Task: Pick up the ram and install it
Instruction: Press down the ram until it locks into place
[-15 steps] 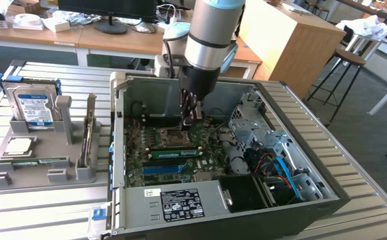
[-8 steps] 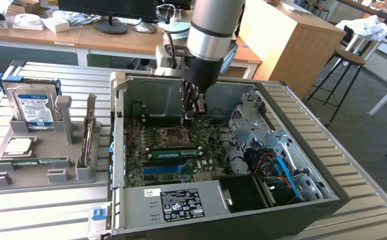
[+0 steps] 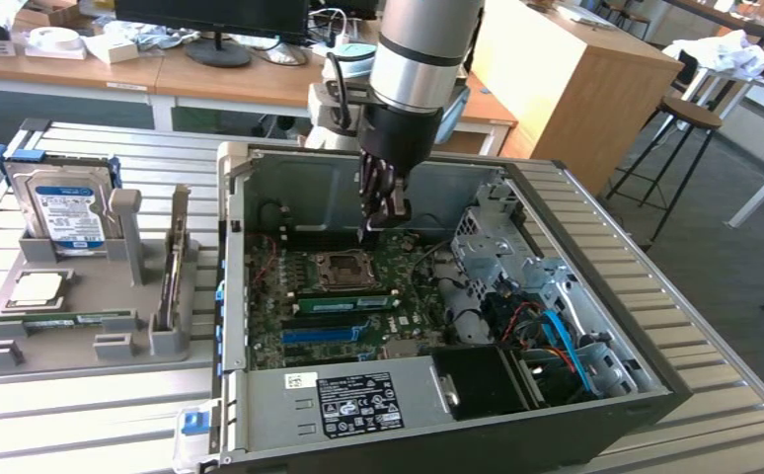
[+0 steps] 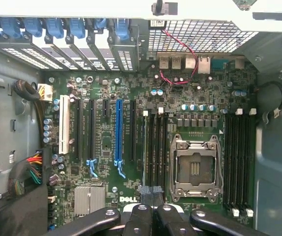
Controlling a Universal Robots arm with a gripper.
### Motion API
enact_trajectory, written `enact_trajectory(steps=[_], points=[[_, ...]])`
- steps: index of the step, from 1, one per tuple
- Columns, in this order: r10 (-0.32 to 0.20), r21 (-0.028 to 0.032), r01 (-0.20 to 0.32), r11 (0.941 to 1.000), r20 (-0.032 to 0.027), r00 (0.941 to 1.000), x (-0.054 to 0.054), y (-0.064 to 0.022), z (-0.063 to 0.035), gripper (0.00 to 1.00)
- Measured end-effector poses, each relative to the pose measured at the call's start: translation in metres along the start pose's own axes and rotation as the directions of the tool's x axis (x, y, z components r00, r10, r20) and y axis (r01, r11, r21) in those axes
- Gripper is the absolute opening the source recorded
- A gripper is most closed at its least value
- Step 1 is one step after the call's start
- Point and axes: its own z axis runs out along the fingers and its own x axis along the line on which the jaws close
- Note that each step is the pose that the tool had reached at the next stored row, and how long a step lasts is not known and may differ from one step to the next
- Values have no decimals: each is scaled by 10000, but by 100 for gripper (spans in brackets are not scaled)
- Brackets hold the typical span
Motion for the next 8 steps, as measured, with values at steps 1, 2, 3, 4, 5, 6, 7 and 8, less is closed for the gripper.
enact_trajectory(steps=[1,2,3,4,5,6,7,8], points=[[0,0,0,10000,0,10000,0,0,0,10],[0,0,0,10000,0,10000,0,0,0,10],[0,0,0,10000,0,10000,0,0,0,10],[0,0,0,10000,0,10000,0,0,0,10],[0,-1,0,10000,-1,10000,0,0,0,10],[0,0,0,10000,0,10000,0,0,0,10],[0,0,0,10000,0,10000,0,0,0,10],[0,0,0,10000,-1,10000,0,0,0,10]])
